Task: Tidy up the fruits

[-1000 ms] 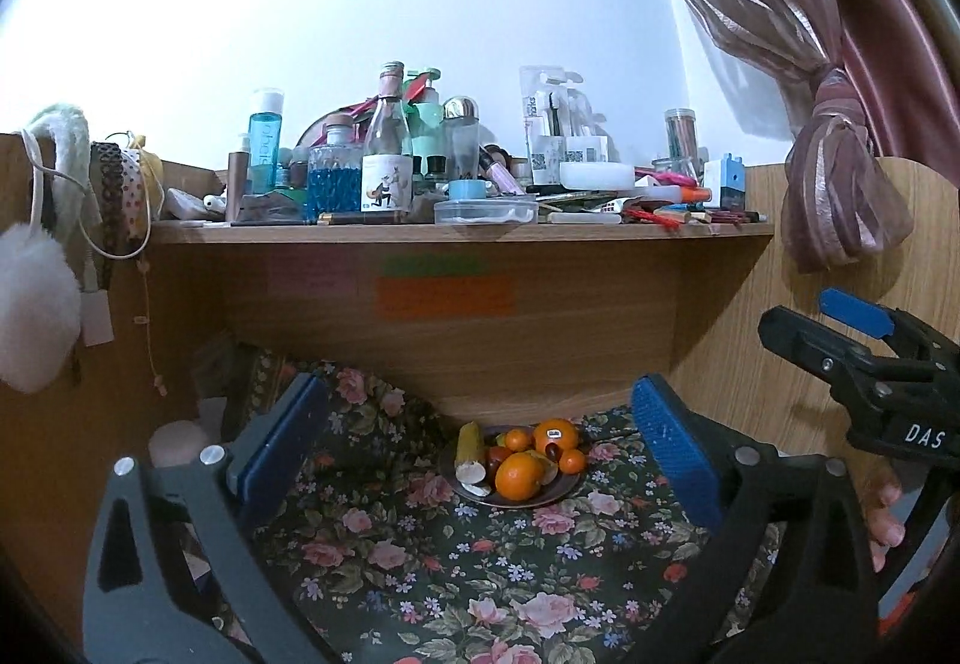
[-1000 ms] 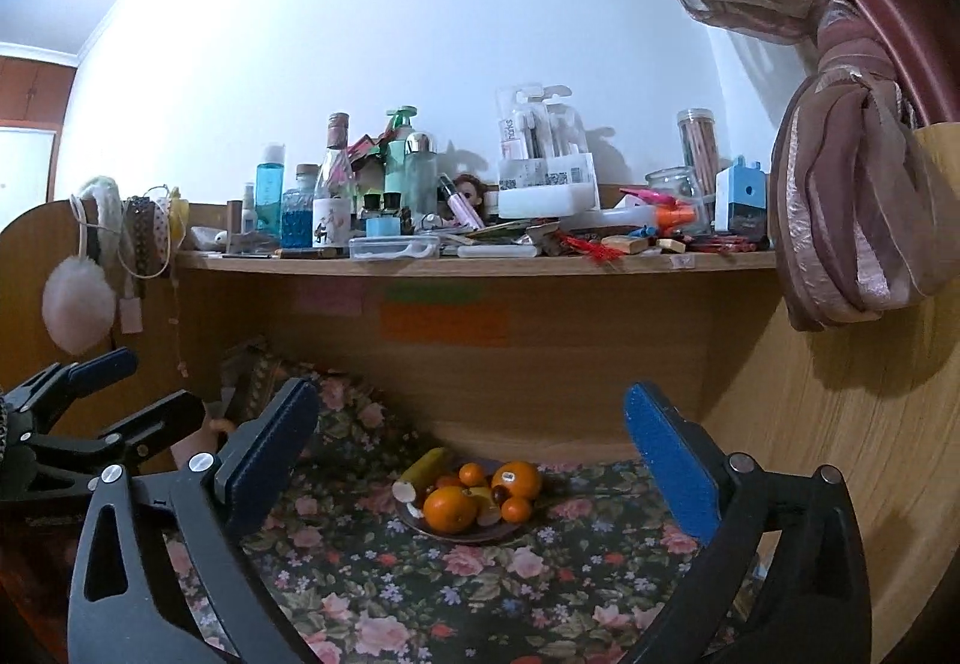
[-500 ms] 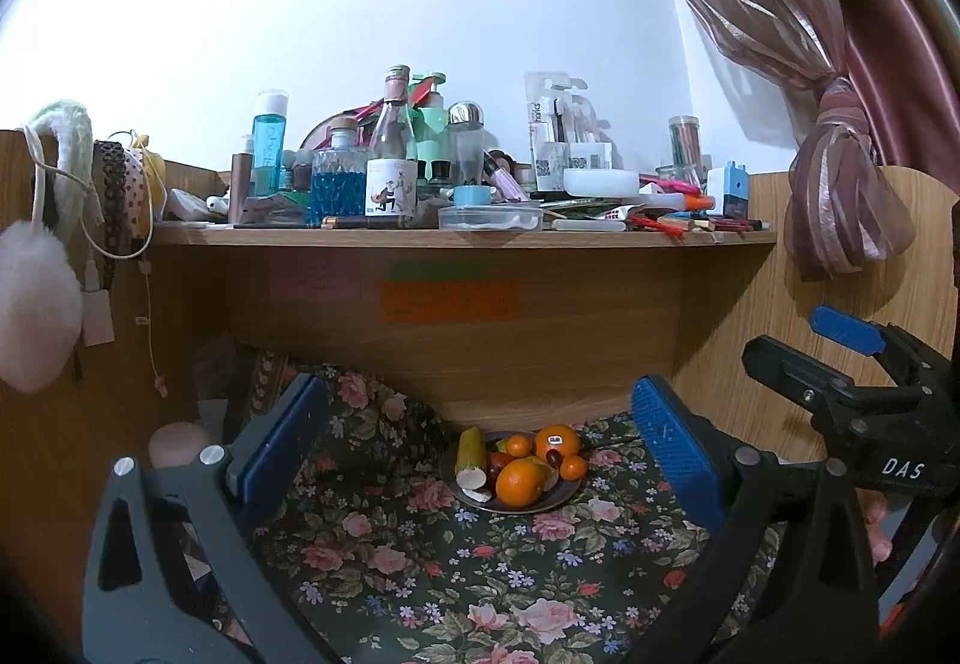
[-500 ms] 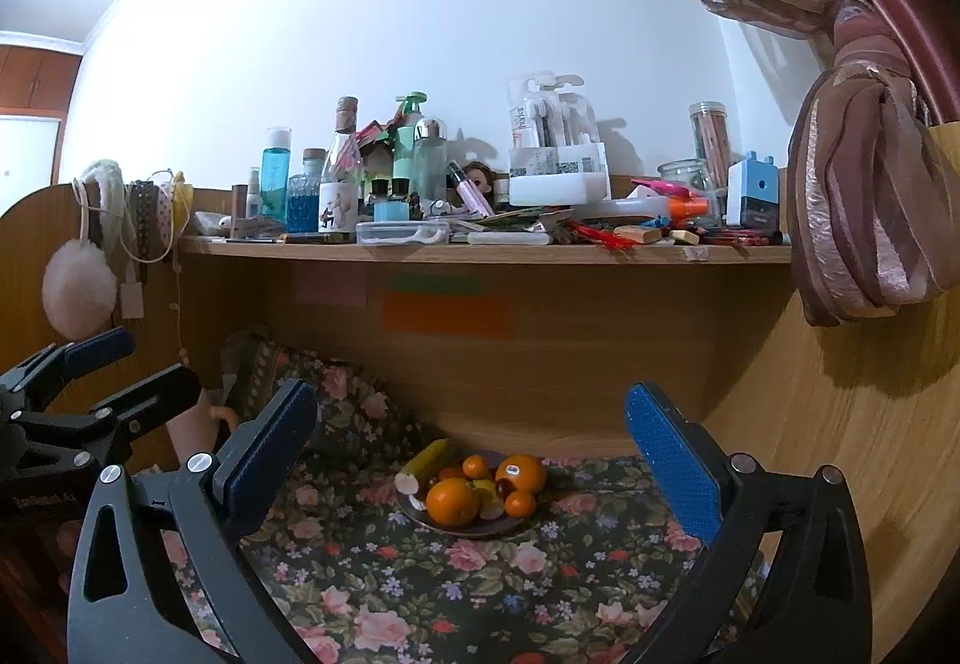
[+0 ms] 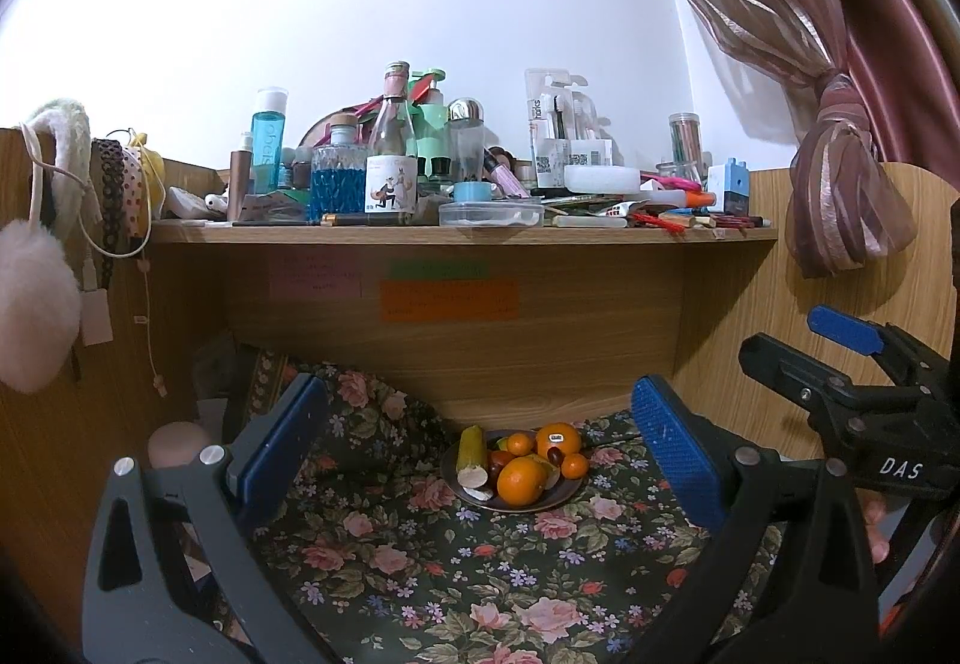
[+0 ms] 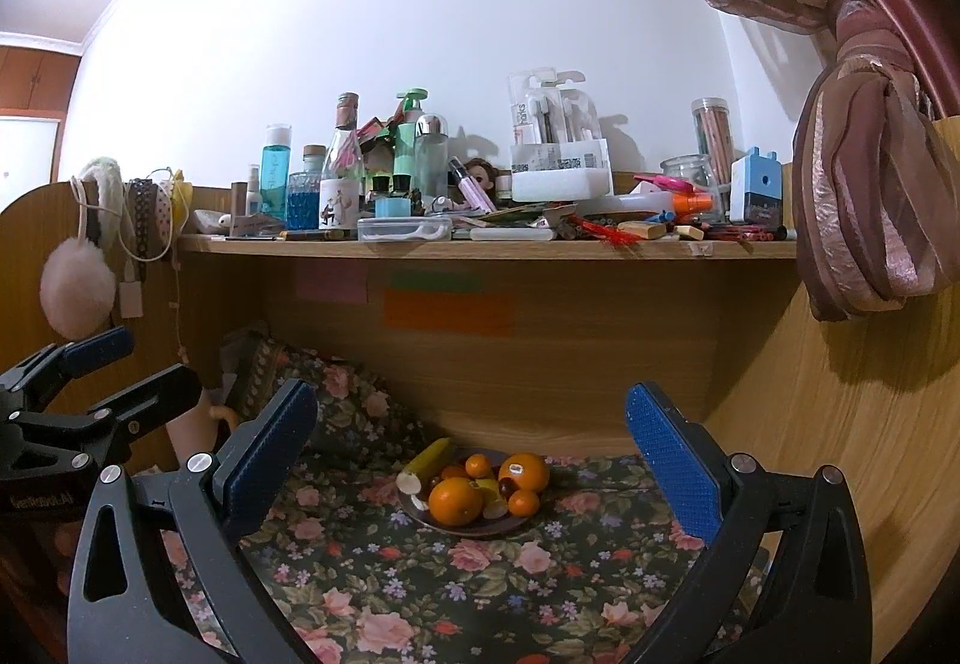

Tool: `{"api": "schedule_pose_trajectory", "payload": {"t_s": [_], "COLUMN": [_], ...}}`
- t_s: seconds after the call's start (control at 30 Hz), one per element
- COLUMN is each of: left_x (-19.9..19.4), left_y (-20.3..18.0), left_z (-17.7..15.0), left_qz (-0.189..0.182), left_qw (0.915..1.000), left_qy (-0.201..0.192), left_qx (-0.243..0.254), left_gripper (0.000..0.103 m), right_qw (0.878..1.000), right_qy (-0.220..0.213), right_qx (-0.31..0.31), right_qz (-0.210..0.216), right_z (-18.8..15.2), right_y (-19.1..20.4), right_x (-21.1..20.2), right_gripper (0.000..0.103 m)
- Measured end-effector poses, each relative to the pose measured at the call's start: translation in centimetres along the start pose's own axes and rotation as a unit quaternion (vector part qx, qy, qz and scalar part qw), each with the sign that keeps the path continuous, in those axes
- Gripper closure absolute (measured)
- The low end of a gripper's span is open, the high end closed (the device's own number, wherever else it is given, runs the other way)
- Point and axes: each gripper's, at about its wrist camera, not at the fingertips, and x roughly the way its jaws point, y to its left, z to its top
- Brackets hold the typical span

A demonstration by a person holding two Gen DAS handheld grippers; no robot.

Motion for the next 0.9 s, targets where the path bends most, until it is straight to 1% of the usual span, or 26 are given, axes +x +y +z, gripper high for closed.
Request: {"api": "schedule_pose_trajectory", "payload": {"t_s": [0.9], "left_x": [0.08], "left_y": [-0.38], "left_z": [-0.12], "left_qz": [-0.011], "left_qw": [0.9999], "left_qy": [0.002], "left_qx": [0.0], "left_gripper": [0.0], "right_qw": [1.0], "right_qy": [-0.002], "right_qx": [0.012], "right_qz": [-0.004], "right_z": [-0.16], "right_y": [-0.09], "right_x": [-0.33], "right_gripper": [0.0]}}
